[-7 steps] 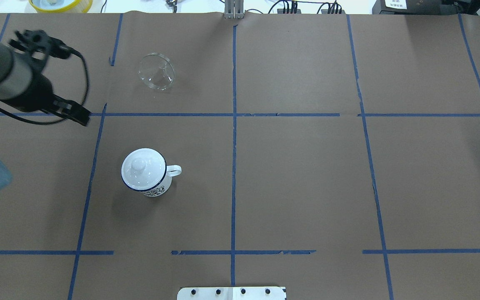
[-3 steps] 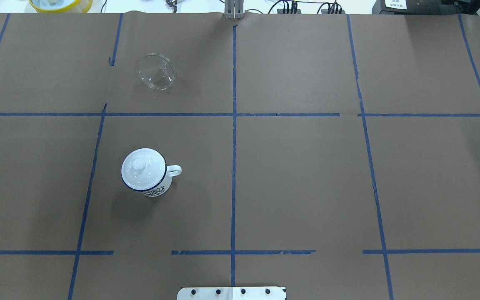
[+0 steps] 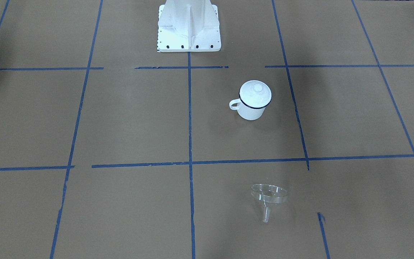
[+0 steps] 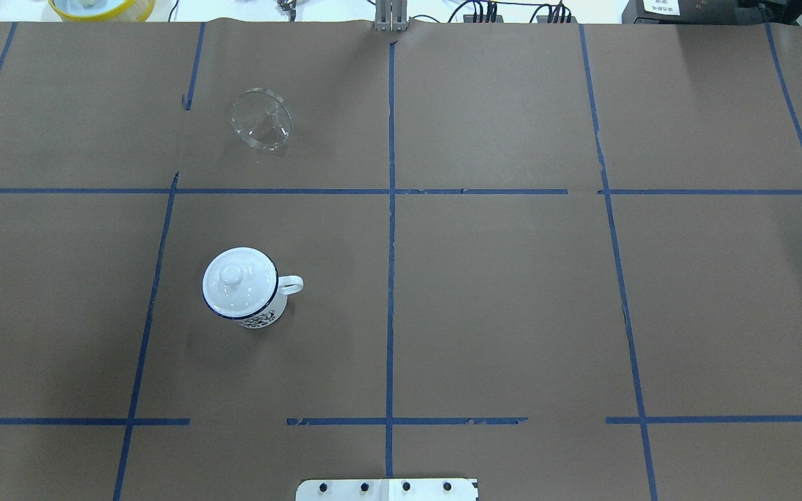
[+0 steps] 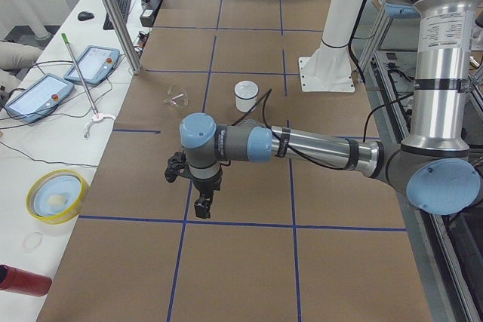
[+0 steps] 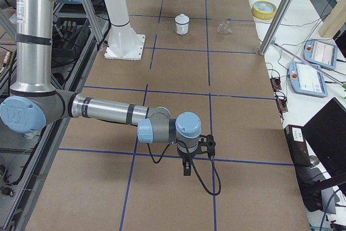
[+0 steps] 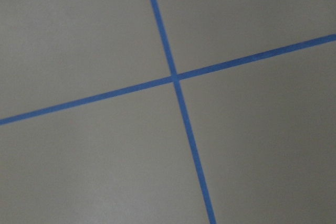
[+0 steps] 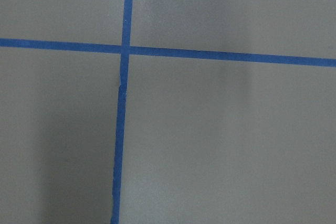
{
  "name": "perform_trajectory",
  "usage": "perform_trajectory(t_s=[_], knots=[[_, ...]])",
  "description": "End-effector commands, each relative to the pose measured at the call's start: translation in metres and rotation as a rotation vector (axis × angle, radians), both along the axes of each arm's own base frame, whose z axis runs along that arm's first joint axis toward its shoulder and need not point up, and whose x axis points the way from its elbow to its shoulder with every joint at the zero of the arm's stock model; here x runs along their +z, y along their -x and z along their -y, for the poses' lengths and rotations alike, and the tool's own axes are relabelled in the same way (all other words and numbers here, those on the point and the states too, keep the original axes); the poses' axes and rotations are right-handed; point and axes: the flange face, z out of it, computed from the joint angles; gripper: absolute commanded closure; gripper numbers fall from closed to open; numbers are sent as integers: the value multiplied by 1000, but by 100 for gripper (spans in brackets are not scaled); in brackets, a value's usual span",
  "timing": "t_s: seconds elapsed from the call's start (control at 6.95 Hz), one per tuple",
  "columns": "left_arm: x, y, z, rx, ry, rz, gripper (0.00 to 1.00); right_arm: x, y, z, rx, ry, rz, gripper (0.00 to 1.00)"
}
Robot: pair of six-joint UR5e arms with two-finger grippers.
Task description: Remove funnel from cup
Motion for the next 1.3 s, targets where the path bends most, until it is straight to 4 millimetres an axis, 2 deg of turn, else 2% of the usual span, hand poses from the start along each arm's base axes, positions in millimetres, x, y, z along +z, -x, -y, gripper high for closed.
perform_trajectory(t_s=[0.0,0.29,0.43,0.58,0.86,1.15], knots=[[14,10,-9,-4,-2,0,0,0,0,0,0,0,0,0],[26,10,-15,-4,22,2,0,0,0,0,0,0,0,0],[22,10,-12,-2,10,4,0,0,0,0,0,0,0,0],[10,10,-12,-4,-13,1,0,0,0,0,0,0,0,0],[17,10,-14,-3,3,0,0,0,0,0,0,0,0,0],[16,10,-14,-4,-1,3,0,0,0,0,0,0,0,0]])
